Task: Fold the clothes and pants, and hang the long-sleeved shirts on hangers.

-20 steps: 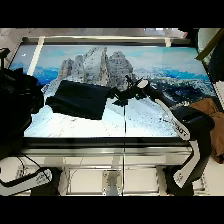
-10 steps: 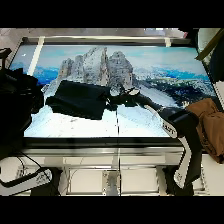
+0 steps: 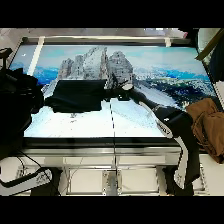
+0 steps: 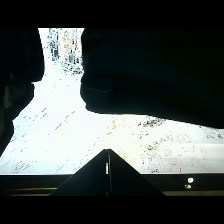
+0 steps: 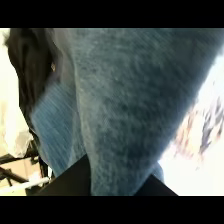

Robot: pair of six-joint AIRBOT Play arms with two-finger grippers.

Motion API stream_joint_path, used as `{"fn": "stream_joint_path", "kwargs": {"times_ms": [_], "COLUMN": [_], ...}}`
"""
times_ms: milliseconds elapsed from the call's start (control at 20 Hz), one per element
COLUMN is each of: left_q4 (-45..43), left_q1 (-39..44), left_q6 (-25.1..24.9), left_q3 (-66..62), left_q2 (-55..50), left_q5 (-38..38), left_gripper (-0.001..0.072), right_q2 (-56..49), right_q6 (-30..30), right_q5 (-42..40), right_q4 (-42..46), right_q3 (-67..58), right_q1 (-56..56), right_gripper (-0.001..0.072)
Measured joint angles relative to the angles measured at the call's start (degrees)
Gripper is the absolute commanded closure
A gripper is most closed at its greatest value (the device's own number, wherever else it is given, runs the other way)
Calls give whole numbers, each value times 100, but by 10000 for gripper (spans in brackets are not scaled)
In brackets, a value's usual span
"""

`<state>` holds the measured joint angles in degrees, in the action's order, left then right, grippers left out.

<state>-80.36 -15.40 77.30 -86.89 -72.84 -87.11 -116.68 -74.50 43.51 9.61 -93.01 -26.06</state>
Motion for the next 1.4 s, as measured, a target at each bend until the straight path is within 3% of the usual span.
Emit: {"fn": "stream_joint_path", "kwargs": {"times_ms": [400, 900, 1100, 1300, 1350, 1400], "left_q4": [-17, 173, 505, 769, 813, 848], "left_q1": [0, 2, 2, 2, 2, 2], "left_q6": [-17, -15, -15, 11, 11, 11], "left_q3": [0, 4, 4, 4, 4, 4], "left_q2": [-2, -131, -144, -144, -144, -144], "left_q5": [-55, -57, -57, -57, -57, -57], "left_gripper": [694, 694, 695, 695, 694, 695], "right_q2": [1082, 3276, 3652, 3775, 3786, 3794], "right_q6": [-129, -560, -595, -723, -750, -778], "right_q5": [1373, 3875, 4887, 5348, 5388, 5425], "right_q4": [1355, 3314, 4245, 5650, 5974, 6286], "right_q3": [-238, -258, -258, -72, 39, 190], "right_q1": [2494, 6985, 8505, 9447, 9578, 9687], "right_gripper": [677, 677, 677, 674, 597, 423]}}
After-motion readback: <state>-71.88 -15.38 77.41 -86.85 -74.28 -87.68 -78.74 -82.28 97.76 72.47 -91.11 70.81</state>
